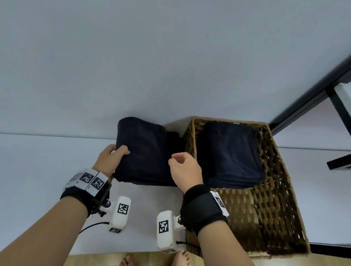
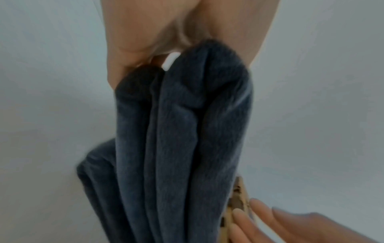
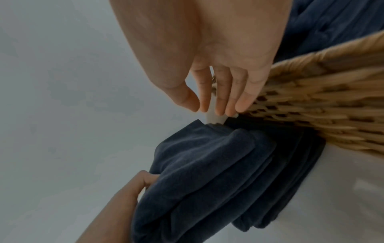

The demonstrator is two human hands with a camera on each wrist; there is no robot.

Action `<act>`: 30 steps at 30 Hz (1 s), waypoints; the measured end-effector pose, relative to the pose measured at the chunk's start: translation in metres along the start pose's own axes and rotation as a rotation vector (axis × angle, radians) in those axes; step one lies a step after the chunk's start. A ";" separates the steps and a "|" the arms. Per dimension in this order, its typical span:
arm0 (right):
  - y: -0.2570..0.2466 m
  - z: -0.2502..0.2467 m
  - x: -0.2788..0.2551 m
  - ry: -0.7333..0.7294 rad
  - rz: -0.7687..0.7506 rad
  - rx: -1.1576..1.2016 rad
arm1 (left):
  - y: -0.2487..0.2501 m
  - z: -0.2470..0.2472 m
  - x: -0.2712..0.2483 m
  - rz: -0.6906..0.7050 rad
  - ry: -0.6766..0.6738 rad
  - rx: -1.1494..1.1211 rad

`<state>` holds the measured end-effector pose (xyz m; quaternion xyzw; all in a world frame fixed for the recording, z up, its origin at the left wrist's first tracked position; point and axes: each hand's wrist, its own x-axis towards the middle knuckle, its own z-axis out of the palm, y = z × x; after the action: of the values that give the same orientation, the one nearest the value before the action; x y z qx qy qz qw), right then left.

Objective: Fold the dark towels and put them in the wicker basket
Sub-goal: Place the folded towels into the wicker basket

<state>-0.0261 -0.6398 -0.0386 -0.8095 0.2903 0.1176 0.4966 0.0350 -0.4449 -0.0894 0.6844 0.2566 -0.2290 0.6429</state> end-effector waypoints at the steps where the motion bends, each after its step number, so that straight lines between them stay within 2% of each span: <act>1: -0.002 0.008 0.006 -0.008 0.009 -0.031 | -0.003 -0.004 0.003 -0.042 -0.018 0.016; 3: -0.004 0.021 0.019 -0.041 0.046 -0.074 | -0.007 -0.008 0.008 -0.100 -0.059 0.013; 7: -0.001 0.040 0.044 -0.099 0.161 -0.078 | -0.007 -0.008 0.011 -0.108 -0.117 -0.058; 16: 0.010 0.060 0.061 -0.173 0.351 0.314 | -0.009 -0.011 0.013 -0.027 -0.123 -0.077; 19: 0.003 0.061 0.058 -0.200 0.301 0.408 | -0.009 -0.016 0.007 0.020 -0.098 -0.092; 24: -0.012 0.043 0.038 -0.273 0.238 0.470 | 0.011 -0.022 -0.020 -0.070 -0.068 -0.168; 27: -0.024 0.020 0.017 -0.248 0.157 0.505 | 0.025 -0.015 -0.044 -0.064 -0.113 -0.200; 30: -0.033 -0.010 -0.008 -0.151 0.053 0.484 | 0.036 -0.002 -0.073 -0.048 -0.219 -0.257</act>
<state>-0.0138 -0.6345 -0.0062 -0.6479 0.2933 0.1177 0.6930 0.0026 -0.4484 -0.0148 0.5611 0.2285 -0.2827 0.7437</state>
